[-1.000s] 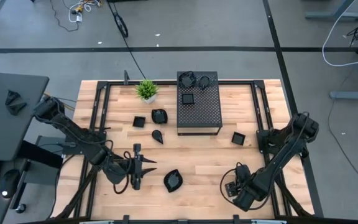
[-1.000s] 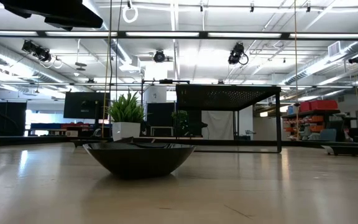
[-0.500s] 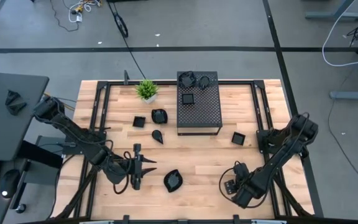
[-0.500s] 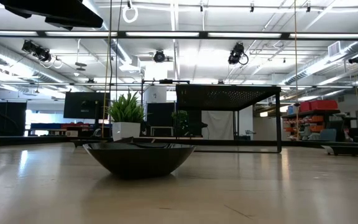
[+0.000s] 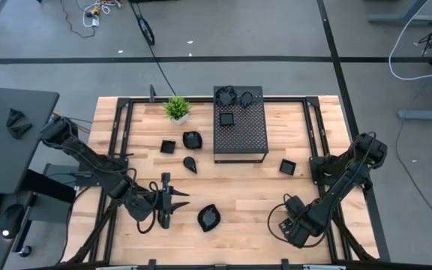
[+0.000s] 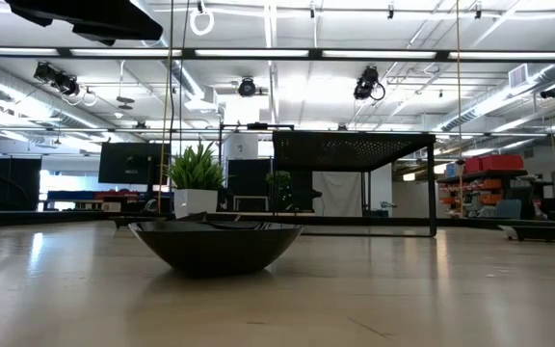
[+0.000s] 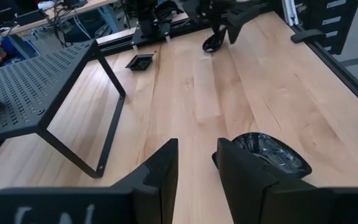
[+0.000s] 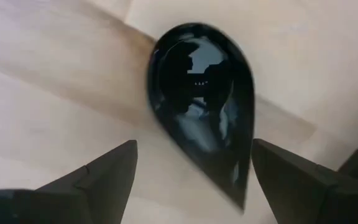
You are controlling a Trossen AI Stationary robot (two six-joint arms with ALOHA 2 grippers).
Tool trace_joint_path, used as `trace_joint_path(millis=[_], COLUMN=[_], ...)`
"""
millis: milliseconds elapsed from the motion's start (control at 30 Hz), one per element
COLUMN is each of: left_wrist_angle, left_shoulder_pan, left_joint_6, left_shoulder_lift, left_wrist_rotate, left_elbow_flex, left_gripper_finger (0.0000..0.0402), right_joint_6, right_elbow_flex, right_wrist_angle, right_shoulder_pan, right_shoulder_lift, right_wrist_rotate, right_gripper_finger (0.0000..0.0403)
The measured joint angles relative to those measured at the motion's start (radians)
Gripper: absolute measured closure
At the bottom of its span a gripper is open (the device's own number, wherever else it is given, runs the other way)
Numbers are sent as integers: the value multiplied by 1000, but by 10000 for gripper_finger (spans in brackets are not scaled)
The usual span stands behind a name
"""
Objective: Pick & Place Mini shaped plates
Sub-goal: Stack the bottom right drop shaped plate on top of the drop shaped plates on the shelf
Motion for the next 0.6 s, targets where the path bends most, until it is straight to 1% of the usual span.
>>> trace_joint_path(millis=[167,300,433,533,600], left_wrist_angle=[0,0,3,11,14], left_shoulder_pan=[0,0,1,5,5], left_joint_6=[0,0,0,-1,0], left_shoulder_lift=[0,0,0,0,0], left_wrist_rotate=[0,0,0,0,0], left_elbow_flex=[0,0,0,0,0], left_gripper_finger=[285,285,285,285,285], right_joint_6=[-76,-163,-215,-228,-229], right_elbow_flex=[-50,-53,-50,-50,-50], right_wrist_angle=[48,56,57,56,59], right_shoulder_pan=[0,-1,-1,-1,-1], right_shoulder_lift=[-6,-5,-5,-3,-3], right_wrist_rotate=[-3,1,5,6,7], right_gripper_finger=[85,85,86,95,108])
